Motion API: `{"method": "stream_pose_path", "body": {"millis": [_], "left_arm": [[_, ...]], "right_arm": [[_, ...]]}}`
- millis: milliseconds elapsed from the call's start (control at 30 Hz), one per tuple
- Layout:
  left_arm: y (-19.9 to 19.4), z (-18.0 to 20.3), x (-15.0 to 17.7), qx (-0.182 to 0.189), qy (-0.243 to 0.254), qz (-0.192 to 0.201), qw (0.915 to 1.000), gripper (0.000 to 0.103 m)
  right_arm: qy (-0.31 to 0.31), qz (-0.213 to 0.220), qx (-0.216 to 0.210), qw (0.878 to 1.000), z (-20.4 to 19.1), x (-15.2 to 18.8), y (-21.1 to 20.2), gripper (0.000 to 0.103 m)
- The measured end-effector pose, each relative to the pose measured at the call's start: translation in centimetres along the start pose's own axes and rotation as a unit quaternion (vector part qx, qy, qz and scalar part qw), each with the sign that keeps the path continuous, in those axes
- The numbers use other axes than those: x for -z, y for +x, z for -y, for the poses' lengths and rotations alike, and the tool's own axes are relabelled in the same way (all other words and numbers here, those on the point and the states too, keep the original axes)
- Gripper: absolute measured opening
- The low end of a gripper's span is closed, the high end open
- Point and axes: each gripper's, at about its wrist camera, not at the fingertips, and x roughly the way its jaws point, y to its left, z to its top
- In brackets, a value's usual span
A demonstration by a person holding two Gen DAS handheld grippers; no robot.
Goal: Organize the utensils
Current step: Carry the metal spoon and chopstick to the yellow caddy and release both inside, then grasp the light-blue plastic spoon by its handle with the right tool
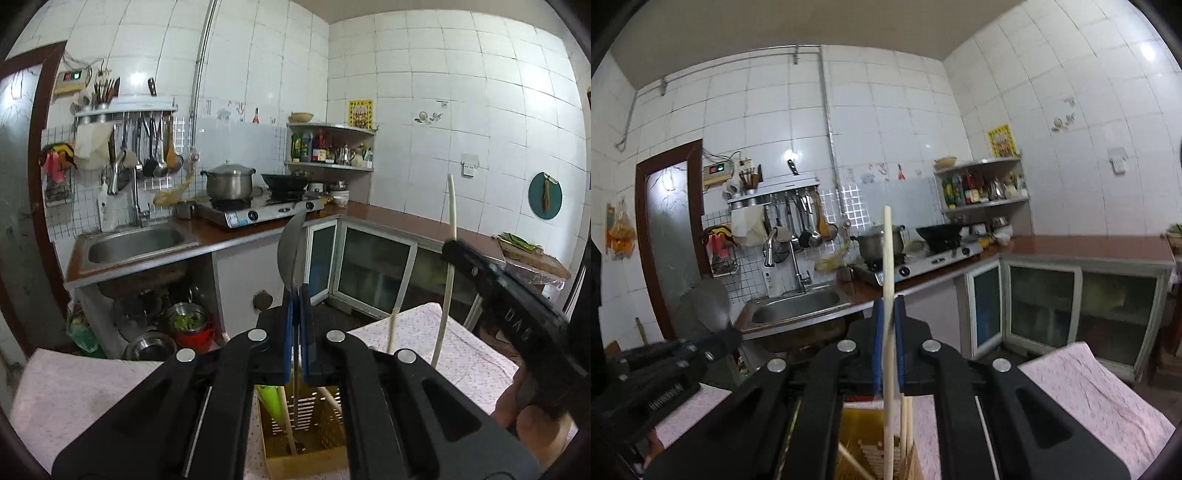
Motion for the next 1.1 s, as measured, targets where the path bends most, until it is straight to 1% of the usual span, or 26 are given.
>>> {"method": "stream_pose_path", "body": {"millis": [100, 133, 267, 367, 400, 433, 500, 533, 567, 600, 633, 667, 700, 733, 767, 800, 867, 900, 933, 967, 1033, 1100], "left_arm": [[2.2, -0.6, 2.3, 0.011, -0.010, -0.025, 0.9996, 0.002], [3.0, -0.7, 3.3, 0.008, -0.010, -0.032, 0.9994, 0.002], [4.7, -1.2, 6.2, 0.012, -0.020, -0.067, 0.9975, 0.002], [5.2, -1.5, 7.5, 0.014, -0.030, -0.088, 0.9956, 0.002], [5.1, -1.6, 7.7, 0.011, -0.032, -0.091, 0.9953, 0.002], [5.1, -1.7, 7.8, 0.008, -0.033, -0.095, 0.9950, 0.004], [4.9, -1.9, 7.7, 0.008, -0.038, -0.108, 0.9933, 0.016], [4.7, -2.0, 7.5, 0.010, -0.045, -0.116, 0.9922, 0.028], [4.3, -2.0, 7.4, 0.007, -0.049, -0.122, 0.9913, 0.036], [3.8, -2.1, 7.1, -0.001, -0.055, -0.126, 0.9905, 0.037], [3.4, -2.2, 6.9, -0.005, -0.058, -0.130, 0.9898, 0.037], [2.8, -2.4, 6.6, -0.004, -0.064, -0.135, 0.9887, 0.039], [2.3, -2.4, 6.4, -0.003, -0.067, -0.140, 0.9879, 0.041], [1.5, -2.5, 6.1, -0.006, -0.071, -0.147, 0.9866, 0.047], [0.8, -2.7, 5.9, -0.012, -0.074, -0.152, 0.9855, 0.056], [0.3, -2.9, 5.8, -0.017, -0.077, -0.155, 0.9847, 0.061], [-1.2, -3.6, 5.7, -0.031, -0.084, -0.168, 0.9817, 0.080], [-1.9, -3.9, 5.8, -0.035, -0.084, -0.174, 0.9806, 0.084], [-2.6, -4.0, 6.1, -0.037, -0.080, -0.177, 0.9802, 0.090], [-3.2, -4.1, 6.3, -0.041, -0.074, -0.180, 0.9800, 0.094], [-4.4, -4.5, 7.5, -0.057, -0.061, -0.190, 0.9782, 0.095], [-5.3, -5.0, 8.9, -0.061, -0.057, -0.209, 0.9744, 0.096]], "right_arm": [[-0.005, -0.004, -0.005, 1.000, -0.1, 2.4, 0.9, 0.006], [-0.005, -0.009, -0.005, 1.000, 0.0, 3.2, 1.1, 0.006], [-0.005, -0.053, -0.003, 0.999, 1.0, 7.0, 2.2, 0.006], [-0.007, -0.074, -0.006, 0.997, 1.3, 8.5, 1.9, 0.006], [-0.007, -0.082, -0.009, 0.997, 1.3, 8.7, 1.9, 0.008], [-0.007, -0.089, -0.012, 0.996, 1.3, 8.9, 1.7, 0.008], [-0.006, -0.104, -0.014, 0.995, 1.5, 8.9, 1.4, 0.008], [-0.004, -0.112, -0.014, 0.994, 1.5, 8.8, 1.2, 0.008], [0.000, -0.117, -0.014, 0.993, 1.6, 8.6, 0.9, 0.013], [0.003, -0.119, -0.012, 0.993, 1.7, 8.5, 0.5, 0.026], [0.005, -0.120, -0.011, 0.993, 1.8, 8.3, 0.0, 0.034], [0.005, -0.120, -0.010, 0.993, 1.8, 8.2, -0.5, 0.046], [0.002, -0.124, -0.008, 0.992, 1.7, 7.9, -1.2, 0.047], [-0.001, -0.128, -0.007, 0.992, 1.6, 7.8, -1.5, 0.047], [-0.004, -0.136, -0.003, 0.991, 1.6, 7.7, -2.1, 0.047], [-0.003, -0.143, -0.002, 0.990, 1.5, 7.7, -2.3, 0.047], [0.001, -0.162, 0.001, 0.987, 1.7, 7.8, -3.0, 0.047], [0.000, -0.173, 0.005, 0.985, 1.6, 8.1, -3.5, 0.047], [-0.004, -0.186, 0.010, 0.982, 1.6, 8.5, -4.0, 0.047], [-0.007, -0.193, 0.012, 0.981, 1.5, 8.8, -4.3, 0.048], [-0.018, -0.221, 0.017, 0.975, 1.2, 9.8, -5.1, 0.051], [-0.024, -0.248, 0.018, 0.968, 0.9, 11.0, -5.9, 0.052]]}}
